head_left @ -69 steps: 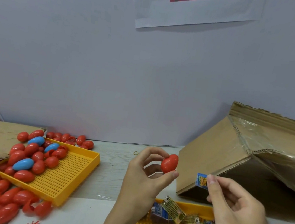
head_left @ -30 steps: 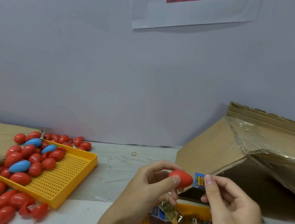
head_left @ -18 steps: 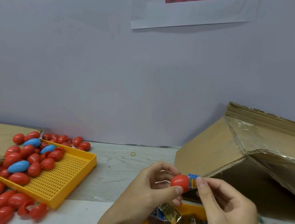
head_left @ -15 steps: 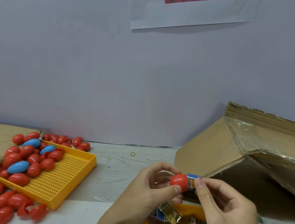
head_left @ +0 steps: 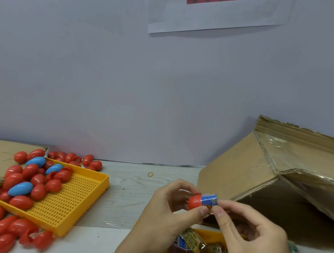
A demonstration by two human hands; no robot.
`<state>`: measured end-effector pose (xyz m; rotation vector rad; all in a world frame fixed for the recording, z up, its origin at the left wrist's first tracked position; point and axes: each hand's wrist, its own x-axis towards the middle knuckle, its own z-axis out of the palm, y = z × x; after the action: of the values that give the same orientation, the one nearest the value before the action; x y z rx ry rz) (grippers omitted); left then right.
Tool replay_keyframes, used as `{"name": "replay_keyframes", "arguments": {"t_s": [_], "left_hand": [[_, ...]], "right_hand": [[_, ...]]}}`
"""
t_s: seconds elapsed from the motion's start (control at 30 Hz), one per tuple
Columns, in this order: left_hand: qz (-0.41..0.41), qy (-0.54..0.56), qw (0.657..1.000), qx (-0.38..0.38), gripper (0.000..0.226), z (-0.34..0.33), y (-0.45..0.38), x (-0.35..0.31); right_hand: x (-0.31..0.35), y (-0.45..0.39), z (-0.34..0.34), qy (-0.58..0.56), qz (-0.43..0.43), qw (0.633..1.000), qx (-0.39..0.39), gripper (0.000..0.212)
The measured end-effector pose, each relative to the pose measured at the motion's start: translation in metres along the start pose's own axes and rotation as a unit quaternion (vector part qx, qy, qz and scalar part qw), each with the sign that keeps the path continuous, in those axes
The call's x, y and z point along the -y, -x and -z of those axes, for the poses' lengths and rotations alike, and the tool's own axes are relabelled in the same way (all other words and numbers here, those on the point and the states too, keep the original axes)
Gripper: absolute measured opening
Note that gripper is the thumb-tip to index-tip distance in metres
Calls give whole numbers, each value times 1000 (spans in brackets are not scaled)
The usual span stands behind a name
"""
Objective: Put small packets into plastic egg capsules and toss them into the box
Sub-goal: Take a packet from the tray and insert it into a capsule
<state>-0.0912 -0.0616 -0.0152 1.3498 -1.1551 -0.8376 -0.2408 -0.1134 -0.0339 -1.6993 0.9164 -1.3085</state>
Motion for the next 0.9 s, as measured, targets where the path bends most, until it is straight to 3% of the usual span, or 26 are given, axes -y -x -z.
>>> {"name": "replay_keyframes", "arguments": {"t_s": [0.13, 0.2, 0.33, 0.63, 0.9], "left_hand": [[-14, -21, 1000, 11, 25, 0, 1, -3], [-20, -23, 999, 18, 26, 0, 2, -4], [-30, -19, 999, 24, 28, -1, 2, -5], [-32, -42, 998, 31, 17, -3, 2, -5], [-14, -66, 998, 18, 27, -2, 1, -1]], "right_hand": [[4, -1, 0, -17, -29, 999, -1, 3], [5, -1, 0, -21, -47, 999, -3, 11], [7, -3, 2, -25, -87, 996, -5, 7], [4, -4, 5, -28, -110, 993, -13, 16], [5, -3, 5, -51, -110, 993, 0, 27]]}}
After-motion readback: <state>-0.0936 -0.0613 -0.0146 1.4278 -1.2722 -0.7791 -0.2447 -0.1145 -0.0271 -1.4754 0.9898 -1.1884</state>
